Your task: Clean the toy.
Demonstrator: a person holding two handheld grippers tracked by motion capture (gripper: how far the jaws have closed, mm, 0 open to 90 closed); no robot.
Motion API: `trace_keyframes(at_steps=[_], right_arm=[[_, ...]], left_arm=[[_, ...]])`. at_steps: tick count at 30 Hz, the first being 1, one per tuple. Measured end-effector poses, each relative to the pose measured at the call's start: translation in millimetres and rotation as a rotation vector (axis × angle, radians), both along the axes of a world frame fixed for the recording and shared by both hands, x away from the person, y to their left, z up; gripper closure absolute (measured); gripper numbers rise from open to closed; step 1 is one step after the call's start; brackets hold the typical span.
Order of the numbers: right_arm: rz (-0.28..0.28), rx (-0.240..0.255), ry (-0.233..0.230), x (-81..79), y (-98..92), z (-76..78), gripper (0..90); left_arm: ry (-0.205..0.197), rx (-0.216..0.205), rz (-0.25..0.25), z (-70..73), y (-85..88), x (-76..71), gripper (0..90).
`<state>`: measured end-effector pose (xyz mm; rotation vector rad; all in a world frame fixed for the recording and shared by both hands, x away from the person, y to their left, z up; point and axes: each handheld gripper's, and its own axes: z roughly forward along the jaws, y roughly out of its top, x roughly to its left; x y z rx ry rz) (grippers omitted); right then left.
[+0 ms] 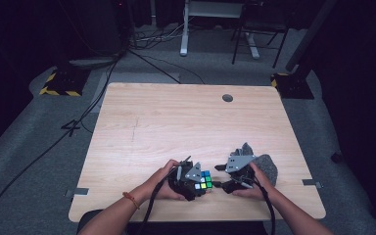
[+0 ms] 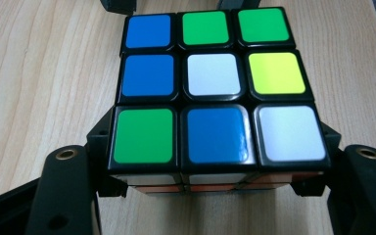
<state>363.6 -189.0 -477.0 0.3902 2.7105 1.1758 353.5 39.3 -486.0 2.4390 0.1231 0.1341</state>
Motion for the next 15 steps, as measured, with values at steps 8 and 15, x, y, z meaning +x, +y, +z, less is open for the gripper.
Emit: trace_keyframes(at_steps=[8, 15], right_arm=[[0.017, 0.059, -0.019, -7.9, 0.2, 6.4, 40.1], [0.008, 0.088, -0.035, -11.5, 5.3, 13.9, 40.0]], left_arm=[[0.016, -0.03, -0.005, 0.0, -1.6, 0.0, 31.3], [0.008, -0.051, 0.0, 4.0, -0.6, -0.5, 31.3]])
